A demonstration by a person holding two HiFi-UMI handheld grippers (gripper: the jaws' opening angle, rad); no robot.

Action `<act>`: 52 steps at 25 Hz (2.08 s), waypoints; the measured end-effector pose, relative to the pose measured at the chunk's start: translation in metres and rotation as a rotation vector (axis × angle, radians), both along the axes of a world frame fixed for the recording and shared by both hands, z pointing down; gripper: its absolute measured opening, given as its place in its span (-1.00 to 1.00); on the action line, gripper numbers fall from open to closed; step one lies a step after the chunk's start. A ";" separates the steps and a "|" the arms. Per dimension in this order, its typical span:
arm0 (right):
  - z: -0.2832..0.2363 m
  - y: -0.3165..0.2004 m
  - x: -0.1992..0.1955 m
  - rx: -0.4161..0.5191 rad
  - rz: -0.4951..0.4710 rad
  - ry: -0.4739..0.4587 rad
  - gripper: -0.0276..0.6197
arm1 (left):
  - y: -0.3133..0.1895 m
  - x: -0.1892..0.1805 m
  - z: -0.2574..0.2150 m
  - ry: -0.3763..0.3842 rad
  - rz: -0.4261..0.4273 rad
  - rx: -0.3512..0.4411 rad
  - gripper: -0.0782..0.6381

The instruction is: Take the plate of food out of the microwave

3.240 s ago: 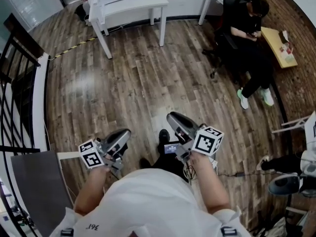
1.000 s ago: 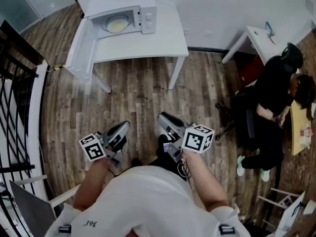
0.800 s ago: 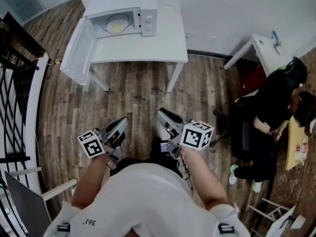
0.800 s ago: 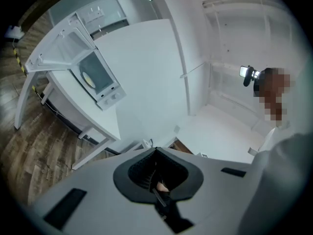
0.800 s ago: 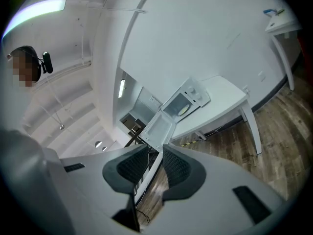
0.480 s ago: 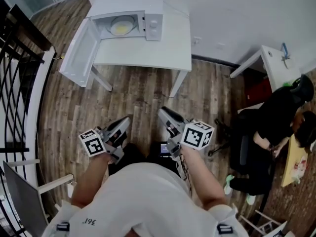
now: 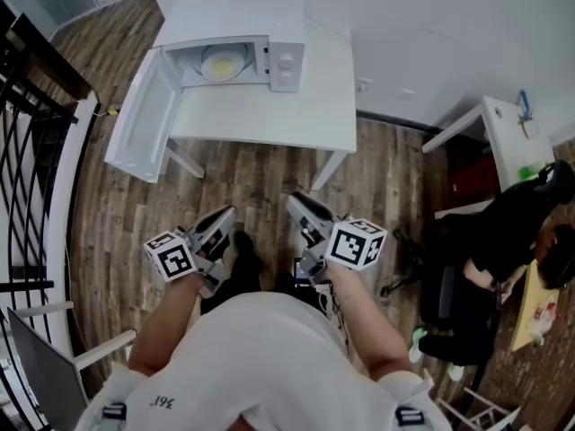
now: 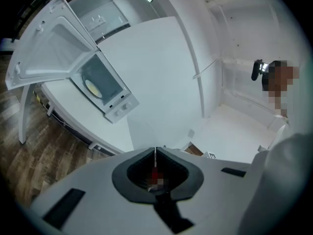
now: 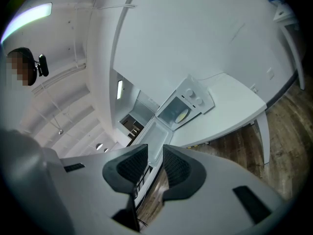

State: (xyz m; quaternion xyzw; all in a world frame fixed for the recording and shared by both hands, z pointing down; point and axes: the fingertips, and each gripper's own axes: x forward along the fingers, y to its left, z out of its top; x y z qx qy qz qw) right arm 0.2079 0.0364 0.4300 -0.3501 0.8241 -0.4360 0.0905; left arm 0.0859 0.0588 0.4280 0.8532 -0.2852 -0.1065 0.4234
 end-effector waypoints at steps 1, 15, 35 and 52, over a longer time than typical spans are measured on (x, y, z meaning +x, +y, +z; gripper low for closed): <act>0.000 -0.010 -0.005 -0.003 0.003 0.003 -0.62 | -0.012 -0.005 0.000 -0.002 -0.003 0.001 -0.76; -0.002 -0.140 -0.073 -0.022 0.102 0.050 -0.62 | -0.149 -0.086 0.004 -0.035 -0.003 -0.013 -0.68; 0.014 -0.219 -0.083 -0.072 0.015 0.088 -0.62 | -0.216 -0.092 0.018 -0.028 -0.135 -0.065 -0.67; 0.045 -0.348 -0.116 -0.050 0.036 0.196 -0.62 | -0.334 -0.113 0.052 -0.110 -0.203 -0.067 -0.67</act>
